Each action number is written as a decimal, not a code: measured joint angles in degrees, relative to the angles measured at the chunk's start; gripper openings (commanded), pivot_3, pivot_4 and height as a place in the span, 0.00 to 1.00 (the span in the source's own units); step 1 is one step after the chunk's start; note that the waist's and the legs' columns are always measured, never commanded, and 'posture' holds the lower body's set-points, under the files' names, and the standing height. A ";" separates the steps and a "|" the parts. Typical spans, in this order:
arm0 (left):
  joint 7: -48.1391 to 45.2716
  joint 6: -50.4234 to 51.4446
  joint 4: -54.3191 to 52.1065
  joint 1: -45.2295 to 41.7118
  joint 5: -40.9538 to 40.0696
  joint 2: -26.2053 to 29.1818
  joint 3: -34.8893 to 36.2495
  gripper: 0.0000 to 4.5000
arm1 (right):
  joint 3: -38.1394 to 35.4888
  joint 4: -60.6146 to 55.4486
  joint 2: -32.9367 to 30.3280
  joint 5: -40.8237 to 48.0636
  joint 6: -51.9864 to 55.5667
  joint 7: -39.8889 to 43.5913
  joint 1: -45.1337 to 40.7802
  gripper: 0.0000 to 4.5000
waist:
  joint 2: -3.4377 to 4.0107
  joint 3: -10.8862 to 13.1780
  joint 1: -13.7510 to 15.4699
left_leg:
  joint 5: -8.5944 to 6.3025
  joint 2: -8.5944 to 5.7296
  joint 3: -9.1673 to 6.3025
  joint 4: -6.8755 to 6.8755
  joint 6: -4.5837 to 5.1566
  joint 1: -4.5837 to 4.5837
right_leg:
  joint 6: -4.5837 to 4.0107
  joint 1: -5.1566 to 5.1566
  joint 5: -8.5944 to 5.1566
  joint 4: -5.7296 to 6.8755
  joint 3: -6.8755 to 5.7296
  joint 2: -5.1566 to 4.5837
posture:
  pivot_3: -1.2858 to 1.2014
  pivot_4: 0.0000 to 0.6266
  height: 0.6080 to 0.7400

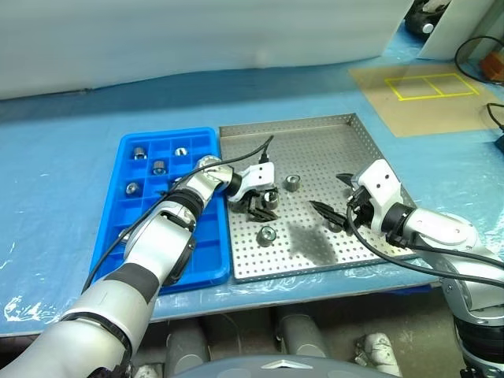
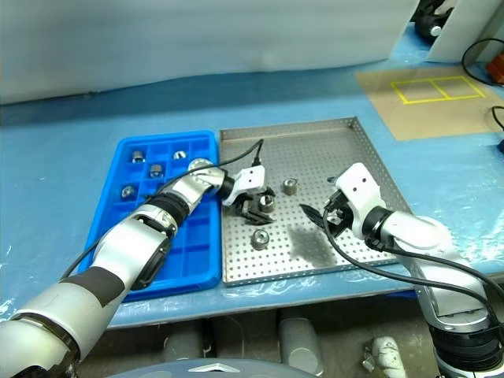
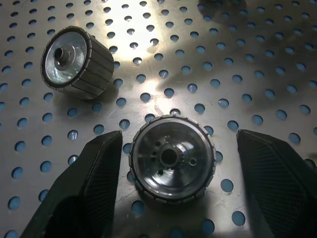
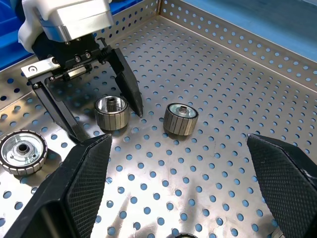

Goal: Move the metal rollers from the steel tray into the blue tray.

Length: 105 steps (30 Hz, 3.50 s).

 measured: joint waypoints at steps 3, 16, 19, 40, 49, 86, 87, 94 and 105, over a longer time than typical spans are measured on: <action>0.69 0.91 0.02 0.01 0.06 -0.44 0.44 0.79 | 0.16 0.00 0.00 0.21 -0.03 -0.31 -0.14 1.00 | 0.00 0.00 0.10 | 0.00 0.00 0.00 0.01 0.00 0.02 | 0.00 0.02 0.00 0.01 -0.01 -0.01 | 0.26 0.24 1.00; 1.59 -0.17 -0.08 0.74 0.61 -0.68 1.41 0.48 | 1.37 1.04 0.00 0.31 -1.42 -0.23 -1.72 1.00 | 0.00 0.00 0.25 | 0.00 0.00 0.00 0.01 -0.01 0.04 | 0.00 0.04 0.00 0.01 -0.01 -0.01 | 0.28 0.24 1.00; 1.93 -0.36 -0.11 0.90 0.61 -0.64 1.65 0.48 | 1.70 1.41 -0.06 0.32 -1.62 -0.09 -2.26 1.00 | 0.00 0.00 0.26 | 0.00 0.00 0.00 0.01 -0.01 0.04 | 0.00 0.04 0.00 0.01 -0.01 -0.01 | 0.28 0.24 1.00; -7.29 3.07 -27.20 9.20 -11.59 11.40 9.75 0.39 | 10.01 12.06 1.35 -0.39 -7.99 4.10 -11.16 1.00 | 0.00 0.03 1.04 | 0.13 0.10 0.07 -0.49 -0.24 0.23 | -0.02 -0.06 -0.01 -0.02 -0.07 0.01 | 0.40 0.24 1.00; -2.95 15.23 -51.86 26.32 -18.16 29.22 18.88 0.39 | 18.88 29.93 7.28 -4.19 -18.62 12.32 -24.16 1.00 | 0.08 0.09 5.14 | 0.33 0.21 0.06 -0.88 -0.58 0.12 | -0.16 -0.35 -0.08 0.09 -0.23 0.07 | 0.51 0.24 1.00; 10.26 17.09 -51.89 35.96 -18.24 30.20 16.59 0.81 | 20.17 36.47 11.07 -8.24 -23.85 17.16 -26.35 1.00 | 0.06 0.09 9.63 | 0.79 0.17 -0.13 -0.75 -1.32 0.02 | -0.17 -0.77 -0.11 0.93 -0.18 0.08 | 0.48 0.24 1.00; 10.41 17.18 -51.78 35.12 -18.40 29.22 16.59 0.81 | 20.06 36.12 11.00 -8.24 -23.66 17.03 -26.12 1.00 | 0.06 0.09 9.71 | 0.79 0.17 -0.14 -0.75 -1.32 -0.04 | -0.17 -0.80 -0.11 0.92 -0.21 0.08 | 0.47 0.24 1.00; 9.36 16.95 -46.05 20.99 -20.58 25.11 16.44 0.81 | 17.84 32.17 8.79 -8.21 -21.49 15.48 -23.82 1.00 | 0.03 0.10 8.98 | 0.79 0.17 -0.16 -0.67 -1.31 -0.14 | -0.17 -0.86 -0.10 0.91 -0.18 0.11 | 0.42 0.24 1.00; 2.34 2.33 -15.80 4.01 -13.57 11.77 9.17 0.81 | 9.43 16.81 4.44 -5.79 -12.59 9.65 -12.97 1.00 | 0.01 0.10 6.23 | 0.65 0.07 -0.15 -0.58 -1.05 -0.18 | -0.09 -0.76 -0.05 0.71 -0.09 0.11 | 0.31 0.24 1.00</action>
